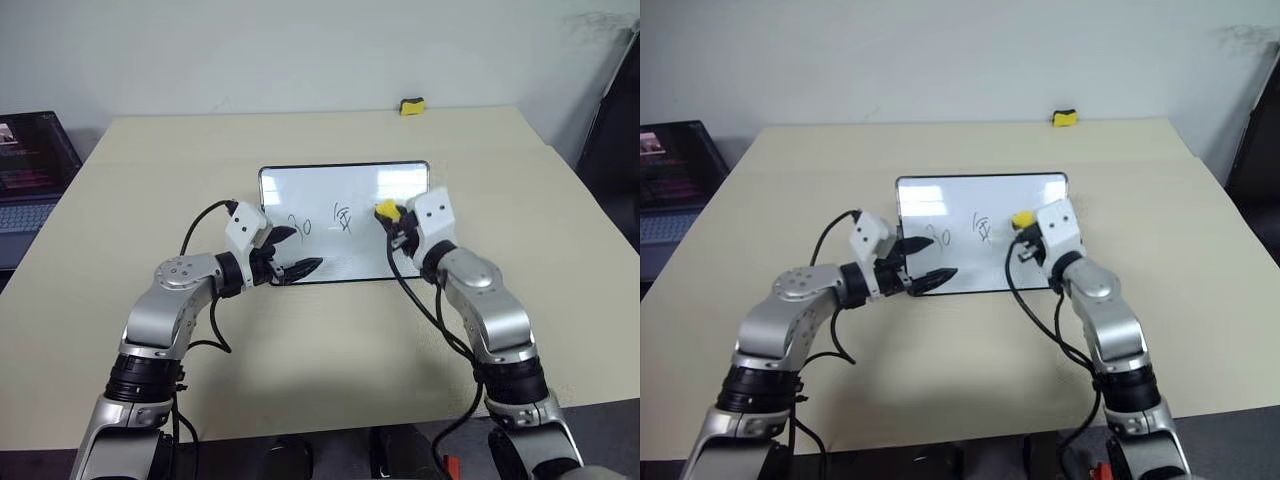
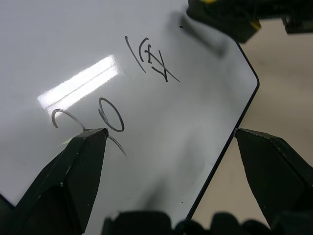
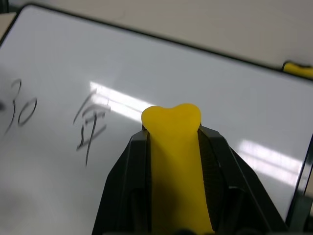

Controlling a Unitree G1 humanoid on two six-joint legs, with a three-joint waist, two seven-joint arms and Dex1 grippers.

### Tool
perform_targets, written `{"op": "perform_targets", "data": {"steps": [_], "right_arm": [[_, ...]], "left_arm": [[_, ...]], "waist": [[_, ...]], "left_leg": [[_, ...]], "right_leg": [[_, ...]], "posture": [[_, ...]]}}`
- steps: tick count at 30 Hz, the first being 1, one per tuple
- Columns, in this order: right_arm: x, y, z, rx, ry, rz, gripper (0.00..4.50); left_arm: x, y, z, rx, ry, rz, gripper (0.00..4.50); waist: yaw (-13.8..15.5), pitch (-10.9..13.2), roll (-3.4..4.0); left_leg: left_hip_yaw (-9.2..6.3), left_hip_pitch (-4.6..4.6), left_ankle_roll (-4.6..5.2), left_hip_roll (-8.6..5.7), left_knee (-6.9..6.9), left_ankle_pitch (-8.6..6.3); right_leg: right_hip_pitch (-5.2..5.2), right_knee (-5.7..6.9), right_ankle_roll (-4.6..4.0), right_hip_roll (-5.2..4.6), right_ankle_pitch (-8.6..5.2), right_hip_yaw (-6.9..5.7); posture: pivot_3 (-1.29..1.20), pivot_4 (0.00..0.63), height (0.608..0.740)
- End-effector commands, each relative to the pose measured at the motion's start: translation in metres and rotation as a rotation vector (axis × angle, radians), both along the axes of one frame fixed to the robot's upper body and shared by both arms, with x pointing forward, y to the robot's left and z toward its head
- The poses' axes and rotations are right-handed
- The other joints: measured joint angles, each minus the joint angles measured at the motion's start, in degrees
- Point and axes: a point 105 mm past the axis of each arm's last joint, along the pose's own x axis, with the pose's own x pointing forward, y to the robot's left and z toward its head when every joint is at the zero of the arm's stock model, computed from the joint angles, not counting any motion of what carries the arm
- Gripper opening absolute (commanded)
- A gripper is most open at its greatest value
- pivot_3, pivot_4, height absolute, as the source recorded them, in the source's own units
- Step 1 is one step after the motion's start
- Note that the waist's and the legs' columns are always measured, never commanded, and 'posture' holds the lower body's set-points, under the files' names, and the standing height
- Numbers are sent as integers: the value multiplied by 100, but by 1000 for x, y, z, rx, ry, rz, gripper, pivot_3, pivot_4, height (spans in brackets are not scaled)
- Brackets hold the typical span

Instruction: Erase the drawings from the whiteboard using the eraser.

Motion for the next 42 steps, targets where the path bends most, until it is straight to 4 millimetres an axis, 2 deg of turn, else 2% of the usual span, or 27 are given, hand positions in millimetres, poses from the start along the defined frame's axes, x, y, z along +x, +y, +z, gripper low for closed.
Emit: {"op": "perform_targets", "data": {"steps": [1,4,7,10,12,15,20,25,27,31,34,42], "right_arm": [[7,1,6,-25,-47,-25,987],[8,3,-15,-91,15,-6,987],[-1,4,-42,-187,84,43,987],[-12,8,-61,-223,158,98,987],[-15,8,-66,-226,183,109,987],[-12,7,-59,-212,151,90,987],[2,-4,-20,-126,0,-15,987],[6,-10,1,-51,-67,-63,986],[6,-10,0,-51,-64,-61,986],[0,-3,-27,-87,50,-8,986],[-3,-2,-35,-91,80,10,986],[-6,-11,-9,-26,-40,-12,986]], "left_arm": [[-4,-2,14,-14,-54,-13,4500],[-5,-1,15,-14,-55,-9,4500],[-5,-1,15,-14,-56,-5,4500],[-5,-1,15,-14,-56,-4,4500],[-5,-1,15,-14,-55,-4,4500],[-5,-1,15,-14,-55,-6,4500],[-5,-2,16,-13,-56,-9,4500],[-5,-3,15,-16,-54,-11,4500],[-6,-3,15,-16,-53,-11,4500],[-6,-2,15,-18,-52,-8,4500],[-6,-3,15,-19,-52,-8,4500],[-6,-2,15,-18,-56,0,4500]], "waist": [[13,0,0],[22,0,0],[27,0,-1],[16,0,-1],[4,-1,-1],[-4,-1,-1],[1,0,-1],[27,0,-1],[21,0,-1],[21,0,-1],[17,0,-1],[20,0,-1]], "left_leg": [[0,-1,0,0,-3,-1],[0,-6,0,0,-7,-2],[2,-4,3,-1,-6,-3],[1,4,14,-1,2,-10],[3,10,22,-1,6,-13],[3,17,23,-1,12,-12],[2,16,18,-1,15,-7],[-3,7,2,-2,10,1],[0,0,-1,-2,5,1],[4,-3,1,-2,2,-2],[4,-1,6,-2,4,-5],[2,6,20,-3,13,-11]], "right_leg": [[0,-6,0,-1,0,-1],[0,-13,1,-3,-1,-1],[2,-12,1,-4,-1,-1],[9,-4,2,-3,-1,-1],[11,7,1,-3,-1,0],[15,17,2,0,-1,0],[16,19,1,0,0,-2],[10,17,1,0,0,-3],[1,12,1,-1,-1,-1],[-2,3,2,-2,-2,1],[0,7,2,-2,-2,1],[4,23,1,-1,-2,-1]], "posture": [[0,150,740],[0,150,740],[0,150,740],[0,150,740],[0,150,740],[0,150,740],[0,150,740],[0,150,740],[0,150,740],[0,150,740],[0,150,740],[0,150,740]]}}
